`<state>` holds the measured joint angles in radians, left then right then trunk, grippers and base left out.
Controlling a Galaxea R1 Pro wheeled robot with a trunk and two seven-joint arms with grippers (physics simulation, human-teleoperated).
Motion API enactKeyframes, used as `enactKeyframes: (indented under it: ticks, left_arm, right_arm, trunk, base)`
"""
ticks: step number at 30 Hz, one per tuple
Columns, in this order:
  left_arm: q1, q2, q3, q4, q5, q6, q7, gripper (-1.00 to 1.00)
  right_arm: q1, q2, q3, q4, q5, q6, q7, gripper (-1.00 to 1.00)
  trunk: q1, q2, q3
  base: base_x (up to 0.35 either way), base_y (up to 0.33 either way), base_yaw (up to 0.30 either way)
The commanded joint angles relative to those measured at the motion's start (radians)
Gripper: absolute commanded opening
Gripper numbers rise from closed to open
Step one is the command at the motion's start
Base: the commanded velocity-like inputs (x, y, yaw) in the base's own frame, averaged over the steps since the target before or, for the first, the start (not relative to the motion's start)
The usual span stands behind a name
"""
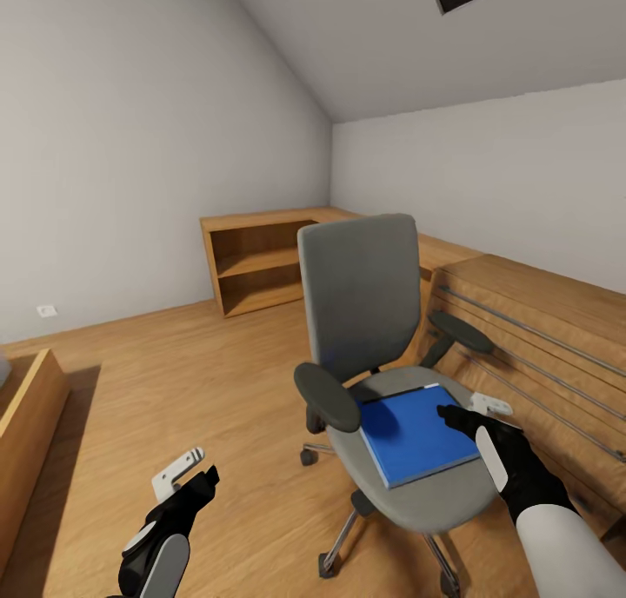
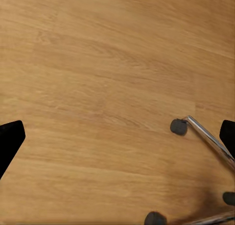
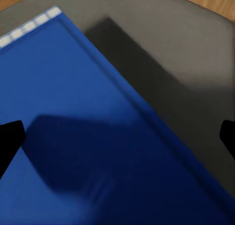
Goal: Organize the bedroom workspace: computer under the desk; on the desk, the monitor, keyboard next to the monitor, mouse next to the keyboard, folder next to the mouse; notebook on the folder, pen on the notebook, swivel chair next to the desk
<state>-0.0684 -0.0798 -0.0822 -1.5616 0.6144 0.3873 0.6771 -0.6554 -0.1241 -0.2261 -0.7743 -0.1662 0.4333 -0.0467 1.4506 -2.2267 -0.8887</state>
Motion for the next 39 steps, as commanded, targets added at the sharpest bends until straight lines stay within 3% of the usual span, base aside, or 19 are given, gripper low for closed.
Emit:
enactKeyframes:
  ticks: [1, 10, 39]
  left_arm:
    - [-0.001, 0.0, -0.001, -0.002, 0.006, 0.003, 0.007, 1.0]
    - [-0.001, 0.0, 0.001, -0.002, 0.007, 0.003, 0.007, 1.0]
    - [-0.001, 0.0, 0.001, -0.002, 0.007, 0.002, 0.007, 1.0]
  right_arm:
    - [0.0, 0.0, 0.001, 0.004, -0.01, 0.004, -0.005, 1.0]
    - [0.0, 0.0, 0.001, 0.004, -0.01, 0.004, -0.005, 1.0]
    - [0.0, 0.0, 0.001, 0.003, -0.01, 0.004, -0.004, 1.0]
  trunk:
    - [0.0, 0.0, -0.001]
    - [0.0, 0.0, -0.001]
    - [0.0, 0.0, -0.001]
  base:
    - [-0.022, 0.0, 0.0]
    - [-0.178, 0.0, 0.0]
    - [-0.055, 0.0, 0.0]
